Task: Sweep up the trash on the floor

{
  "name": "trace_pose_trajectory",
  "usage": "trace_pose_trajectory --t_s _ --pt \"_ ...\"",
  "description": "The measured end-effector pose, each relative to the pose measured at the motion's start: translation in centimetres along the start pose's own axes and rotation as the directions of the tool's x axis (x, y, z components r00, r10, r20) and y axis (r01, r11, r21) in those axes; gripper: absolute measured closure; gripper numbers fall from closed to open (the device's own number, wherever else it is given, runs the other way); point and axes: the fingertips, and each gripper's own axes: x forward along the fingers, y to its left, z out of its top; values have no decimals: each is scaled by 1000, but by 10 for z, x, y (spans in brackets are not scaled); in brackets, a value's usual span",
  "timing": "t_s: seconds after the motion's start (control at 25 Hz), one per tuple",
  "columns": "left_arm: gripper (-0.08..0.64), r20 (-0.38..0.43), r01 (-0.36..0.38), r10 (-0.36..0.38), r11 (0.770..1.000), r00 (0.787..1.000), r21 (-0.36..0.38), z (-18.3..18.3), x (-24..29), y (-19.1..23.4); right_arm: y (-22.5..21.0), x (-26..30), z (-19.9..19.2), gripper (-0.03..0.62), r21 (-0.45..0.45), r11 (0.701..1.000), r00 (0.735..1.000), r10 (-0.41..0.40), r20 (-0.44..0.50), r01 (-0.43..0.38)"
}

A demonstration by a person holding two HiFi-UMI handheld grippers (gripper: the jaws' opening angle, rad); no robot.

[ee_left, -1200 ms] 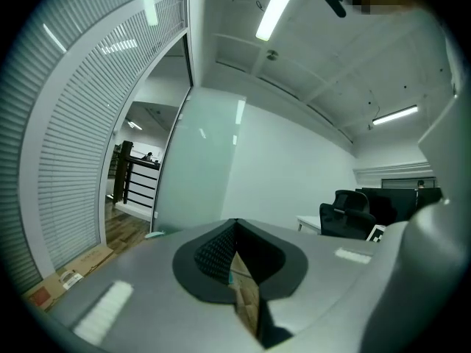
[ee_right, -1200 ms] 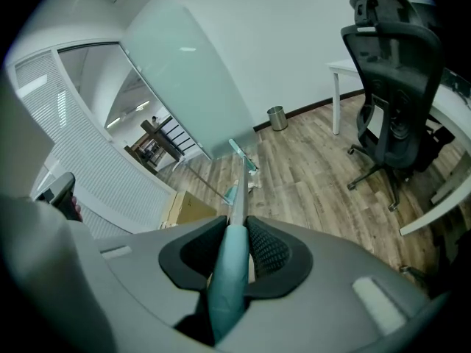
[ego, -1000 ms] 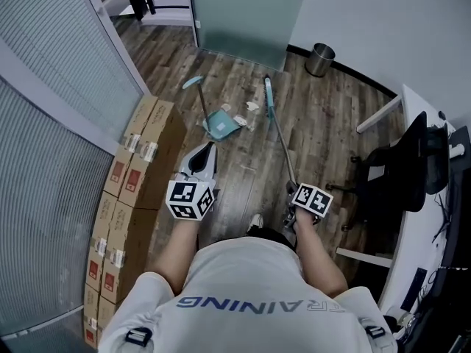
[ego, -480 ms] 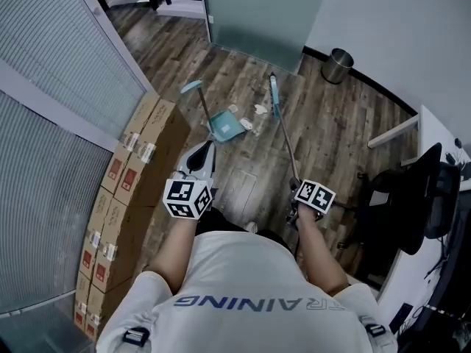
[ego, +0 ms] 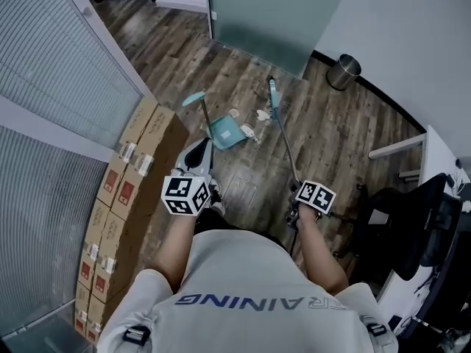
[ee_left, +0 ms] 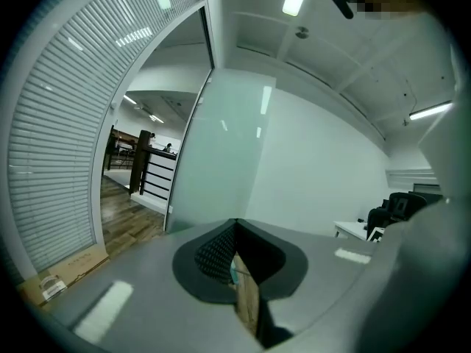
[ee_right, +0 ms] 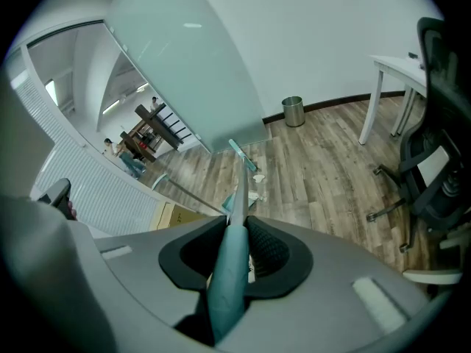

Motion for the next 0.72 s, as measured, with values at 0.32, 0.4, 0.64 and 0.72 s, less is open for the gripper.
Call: trace_pose_trajectory --t_s 0.32,0.4,0.64,0.72 --pt "558 -50 14 -16 999 999 -36 24 70 86 65 45 61 488 19 1000 1000 -18 4 18" --pt "558 -60 14 -16 999 998 -46 28 85 104 79 56 74 488 24 1000 1000 -16 8 15" --pt "558 -91 -3 0 999 996 -33 35 115 146 105 84 100 488 37 999 1000 -11 6 11" --pt "558 -108 -23 19 999 994 -43 32 122 157 108 94 108 488 27 1000 1000 -13 -7 13"
